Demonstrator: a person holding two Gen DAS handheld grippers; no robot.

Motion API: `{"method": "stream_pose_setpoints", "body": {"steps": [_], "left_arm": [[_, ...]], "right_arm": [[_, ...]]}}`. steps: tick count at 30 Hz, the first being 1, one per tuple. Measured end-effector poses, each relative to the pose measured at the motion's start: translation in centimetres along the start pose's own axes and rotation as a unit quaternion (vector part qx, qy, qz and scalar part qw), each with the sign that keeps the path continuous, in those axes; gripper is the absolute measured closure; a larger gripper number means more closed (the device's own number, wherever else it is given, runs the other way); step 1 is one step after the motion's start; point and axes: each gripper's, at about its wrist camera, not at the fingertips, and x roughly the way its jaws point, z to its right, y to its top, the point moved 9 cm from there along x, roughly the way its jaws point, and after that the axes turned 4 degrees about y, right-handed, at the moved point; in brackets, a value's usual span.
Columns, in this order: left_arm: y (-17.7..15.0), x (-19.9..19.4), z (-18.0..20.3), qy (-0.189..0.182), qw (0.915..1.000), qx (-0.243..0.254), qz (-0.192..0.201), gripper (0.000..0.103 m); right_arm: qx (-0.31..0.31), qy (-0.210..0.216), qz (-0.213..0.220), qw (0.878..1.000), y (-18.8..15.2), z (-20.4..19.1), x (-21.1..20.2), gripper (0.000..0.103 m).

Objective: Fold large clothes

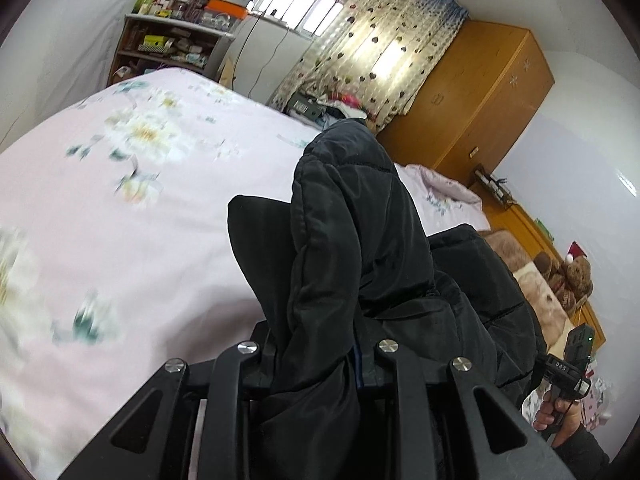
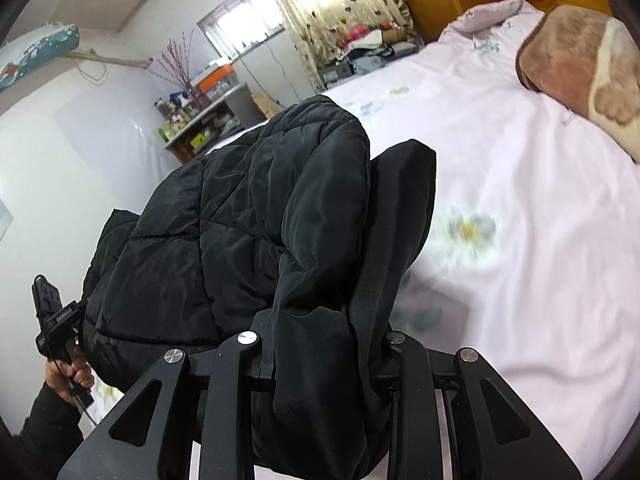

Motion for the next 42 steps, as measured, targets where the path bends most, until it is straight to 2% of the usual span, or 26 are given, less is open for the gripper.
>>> {"method": "stream_pose_setpoints", "body": {"steps": [5, 8, 12, 14, 16, 17, 19, 21, 26, 30, 32, 34, 36, 40, 42], "left_arm": [[3.1, 3.9, 0.5, -0.003, 0.9999, 0.011, 0.004, 0.078], [3.0, 6.7, 0.2, 0.0, 0.9999, 0.015, -0.005, 0.078], [0.9, 11.0, -1.5, 0.015, 0.9993, 0.006, -0.033, 0.078], [-1.1, 13.0, -2.7, 0.032, 0.9978, -0.005, -0.057, 0.077], [-3.6, 14.2, -4.9, 0.05, 0.9955, -0.024, -0.077, 0.075], [-4.5, 14.4, -5.9, 0.048, 0.9946, -0.04, -0.083, 0.072], [-5.6, 14.3, -6.9, 0.044, 0.9939, -0.051, -0.087, 0.068], [-5.9, 13.9, -7.0, 0.044, 0.9939, -0.052, -0.087, 0.063], [-5.2, 11.7, -6.6, 0.051, 0.9934, -0.055, -0.087, 0.062], [-3.8, 7.8, -5.8, 0.077, 0.9957, -0.032, -0.041, 0.063], [-3.3, 6.5, -4.6, 0.074, 0.9969, -0.013, -0.025, 0.062], [-3.6, 6.1, -3.7, 0.073, 0.997, 0.012, -0.022, 0.062], [-4.5, 6.8, -3.7, 0.088, 0.995, 0.032, -0.036, 0.062], [-6.3, 8.9, -6.5, 0.124, 0.9884, -0.003, -0.088, 0.062], [-6.1, 7.9, -6.8, 0.12, 0.9892, -0.018, -0.083, 0.062]], "right_arm": [[-0.003, -0.007, 0.007, 1.0, 4.6, 1.0, 2.9, 0.076], [0.0, -0.013, 0.002, 1.0, 5.7, 2.6, 4.4, 0.075], [0.017, -0.018, -0.013, 1.0, 5.7, 5.5, 7.5, 0.074], [0.035, -0.034, -0.037, 0.998, 4.5, 7.5, 9.5, 0.072], [0.053, -0.055, -0.066, 0.995, 2.6, 9.6, 11.4, 0.065], [0.061, -0.061, -0.076, 0.993, 1.8, 10.5, 12.0, 0.061], [0.08, -0.056, -0.075, 0.992, 1.1, 11.5, 12.3, 0.046], [0.087, -0.055, -0.073, 0.992, 1.1, 11.8, 12.0, 0.041], [0.078, -0.068, -0.055, 0.993, 1.9, 11.1, 9.0, 0.039], [0.064, -0.095, 0.0, 0.993, 2.9, 10.9, 4.6, 0.039], [0.049, -0.09, 0.011, 0.995, 2.7, 9.6, 3.2, 0.039], [0.024, -0.088, 0.006, 0.996, 2.1, 8.4, 3.0, 0.039], [0.006, -0.089, -0.014, 0.996, 1.2, 7.3, 4.0, 0.039], [0.015, -0.1, -0.065, 0.993, -1.1, 8.2, 6.6, 0.039], [0.015, -0.115, -0.071, 0.991, -1.4, 8.4, 6.4, 0.04]]}}
